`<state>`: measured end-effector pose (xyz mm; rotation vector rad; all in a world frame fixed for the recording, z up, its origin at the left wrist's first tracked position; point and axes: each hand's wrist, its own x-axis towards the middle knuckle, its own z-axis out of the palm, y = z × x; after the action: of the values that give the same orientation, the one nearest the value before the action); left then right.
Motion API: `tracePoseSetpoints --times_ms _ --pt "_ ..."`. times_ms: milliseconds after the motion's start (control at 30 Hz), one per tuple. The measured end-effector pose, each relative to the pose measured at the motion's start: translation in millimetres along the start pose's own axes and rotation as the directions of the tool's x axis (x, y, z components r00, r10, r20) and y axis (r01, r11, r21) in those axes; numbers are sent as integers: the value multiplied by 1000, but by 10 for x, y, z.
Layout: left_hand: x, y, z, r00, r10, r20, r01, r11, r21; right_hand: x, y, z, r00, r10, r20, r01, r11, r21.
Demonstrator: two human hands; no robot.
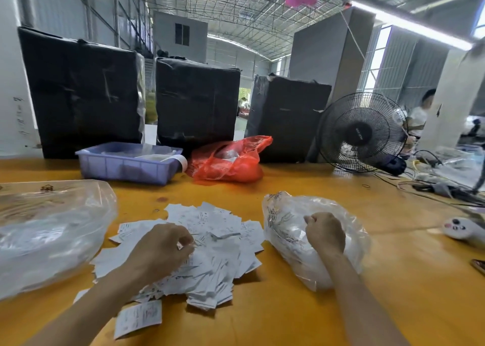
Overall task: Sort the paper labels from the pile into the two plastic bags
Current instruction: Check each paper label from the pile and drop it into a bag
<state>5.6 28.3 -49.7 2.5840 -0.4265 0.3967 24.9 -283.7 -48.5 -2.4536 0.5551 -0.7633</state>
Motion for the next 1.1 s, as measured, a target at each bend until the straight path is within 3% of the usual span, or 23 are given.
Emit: tracePoseSetpoints --times_ms 133,200,233,300,333,367,467,533,600,733,833,900,1000,1100 --pt "3 37 -11 1000 -15 -20 13 998 -62 -39 -167 -70 990 64 -125 -18 940 341" --pt "12 48 -15 999 -11 -31 8 994 -109 -72 -296 -117 980 113 -165 -5 837 547" --pt "15 58 -16 999 -8 -37 3 991 -131 -101 -371 -149 982 147 -123 -23 729 684" --pt "24 92 -19 999 -16 -39 8 981 -195 -193 -527 -200 985 138 106 -155 417 896" --pt "28 119 -23 999 -29 -30 21 969 -245 -257 -613 -206 969 70 236 -246 294 924" --pt "29 156 -34 999 -50 -7 45 943 -331 -333 -701 -194 941 -16 339 -326 237 915" --pt "19 300 -103 972 -142 188 233 683 -693 -588 -985 -92 820 -263 509 -448 260 856" --pt "15 354 -159 931 -163 326 363 476 -801 -758 -1122 -2 763 -356 539 -444 316 838" --pt "4 355 -206 901 -169 400 434 358 -827 -872 -1182 63 753 -390 531 -407 357 840" --pt "-33 282 -209 917 -148 371 399 401 -825 -938 -1174 128 746 -426 511 -337 420 842" --pt "-30 249 -191 914 -218 342 401 354 -845 -936 -1174 151 732 -368 573 -424 411 807" --pt "-15 239 -193 910 -280 306 395 361 -845 -923 -1176 125 692 -370 620 -465 428 775" --pt "-8 214 -200 910 -320 265 375 359 -855 -922 -1163 86 610 -451 652 -362 574 735" --pt "-8 166 -202 910 -311 273 380 369 -848 -929 -1151 127 612 -439 657 -362 583 727"
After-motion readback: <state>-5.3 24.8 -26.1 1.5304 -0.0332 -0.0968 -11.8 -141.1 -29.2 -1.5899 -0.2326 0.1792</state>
